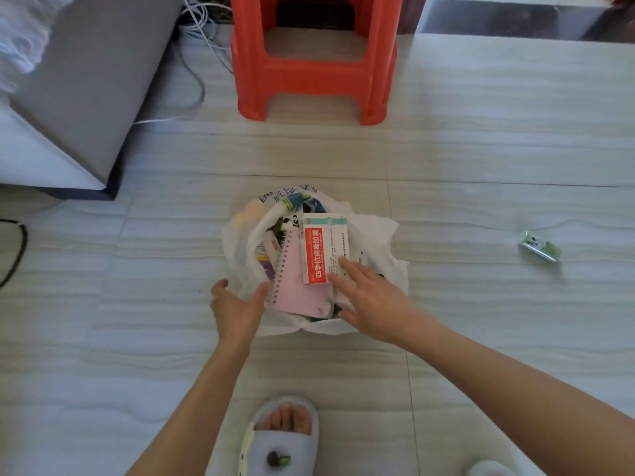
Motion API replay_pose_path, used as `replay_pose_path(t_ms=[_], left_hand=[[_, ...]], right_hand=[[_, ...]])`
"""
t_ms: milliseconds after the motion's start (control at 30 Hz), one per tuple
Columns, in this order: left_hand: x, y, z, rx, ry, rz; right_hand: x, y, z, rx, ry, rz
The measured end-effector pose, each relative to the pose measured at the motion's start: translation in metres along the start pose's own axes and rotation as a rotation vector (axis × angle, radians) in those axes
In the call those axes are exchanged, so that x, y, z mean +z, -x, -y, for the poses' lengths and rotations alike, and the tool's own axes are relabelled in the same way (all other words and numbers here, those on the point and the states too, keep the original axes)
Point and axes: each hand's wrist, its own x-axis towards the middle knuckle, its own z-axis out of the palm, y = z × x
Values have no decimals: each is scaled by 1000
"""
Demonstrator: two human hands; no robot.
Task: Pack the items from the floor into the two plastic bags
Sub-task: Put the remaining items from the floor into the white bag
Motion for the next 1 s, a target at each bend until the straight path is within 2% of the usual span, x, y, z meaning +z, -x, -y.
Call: replay_pose_path(t_ms=[33,67,167,333,467,633,733,800,900,1000], left_hand=[[-1,1,2,-71,53,59],[-2,2,4,-72,45,74],[-9,10,-3,25,13,10],[-48,36,-37,392,-3,-146],[-58,59,-49,705,-109,-184],[-50,70,-57,815,-354,-203],[-34,80,-74,871,-417,-114],[-12,88,-86,975,-480,-17],[42,100,-96,1190,-624,130],[112,107,-95,1328,-760,302]], right_hand=[[2,0,0,15,-2,9],[3,-1,-1,31,-11,5],[1,-4,0,24,-8,-3],[-18,-2,6,-16,-24,49],[-40,7,7,-10,-55,-114],[-55,28,-6,26,-33,-283],[-57,45,-30,88,-6,-302],[-55,59,-53,143,-21,-317],[-48,80,-98,241,-36,-310],[-30,100,-155,379,-62,-294]])
